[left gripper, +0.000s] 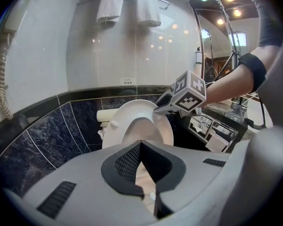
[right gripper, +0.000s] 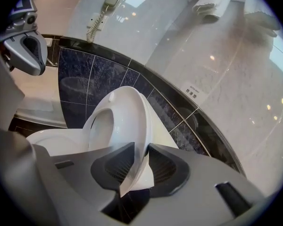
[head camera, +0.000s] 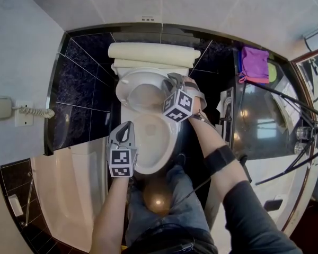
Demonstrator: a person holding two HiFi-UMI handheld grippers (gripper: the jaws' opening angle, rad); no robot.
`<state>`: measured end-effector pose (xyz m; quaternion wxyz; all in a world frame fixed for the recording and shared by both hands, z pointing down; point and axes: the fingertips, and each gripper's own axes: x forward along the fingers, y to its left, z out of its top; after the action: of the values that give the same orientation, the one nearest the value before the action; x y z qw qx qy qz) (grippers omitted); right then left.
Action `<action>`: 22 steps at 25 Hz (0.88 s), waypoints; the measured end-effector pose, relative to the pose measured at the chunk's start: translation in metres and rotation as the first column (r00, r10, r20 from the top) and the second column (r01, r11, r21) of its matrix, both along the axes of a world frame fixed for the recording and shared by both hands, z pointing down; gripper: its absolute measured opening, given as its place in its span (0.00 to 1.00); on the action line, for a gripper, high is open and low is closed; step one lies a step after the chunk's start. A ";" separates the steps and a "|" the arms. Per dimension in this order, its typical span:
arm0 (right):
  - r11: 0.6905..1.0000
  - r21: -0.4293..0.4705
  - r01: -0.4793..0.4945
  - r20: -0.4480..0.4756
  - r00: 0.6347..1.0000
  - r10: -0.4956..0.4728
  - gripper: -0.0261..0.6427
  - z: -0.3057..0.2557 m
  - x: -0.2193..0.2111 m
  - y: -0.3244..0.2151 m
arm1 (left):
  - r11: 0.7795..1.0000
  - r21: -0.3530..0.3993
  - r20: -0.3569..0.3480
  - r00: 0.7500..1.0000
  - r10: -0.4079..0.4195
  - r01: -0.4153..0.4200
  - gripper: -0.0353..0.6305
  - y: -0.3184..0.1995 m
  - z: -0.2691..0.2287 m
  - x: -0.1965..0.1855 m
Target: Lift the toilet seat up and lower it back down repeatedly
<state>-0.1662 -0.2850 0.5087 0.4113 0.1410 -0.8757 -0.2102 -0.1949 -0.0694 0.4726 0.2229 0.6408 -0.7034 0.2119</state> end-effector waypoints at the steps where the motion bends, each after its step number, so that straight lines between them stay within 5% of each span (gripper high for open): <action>1: 1.000 0.003 0.000 -0.002 1.000 0.000 0.21 0.000 0.000 0.000 | 1.000 -0.006 -0.003 1.000 -0.001 0.001 0.05 0.001 0.003 0.000; 22: 0.996 0.081 0.024 -0.053 0.998 -0.020 0.19 -0.017 0.035 0.084 | 0.994 -0.103 -0.077 0.997 0.031 -0.039 0.05 0.060 0.040 0.021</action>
<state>-0.1315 -0.2010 0.4912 0.4254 0.1427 -0.8569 -0.2540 -0.1734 -0.0090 0.5123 0.2787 0.6482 -0.6710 0.2280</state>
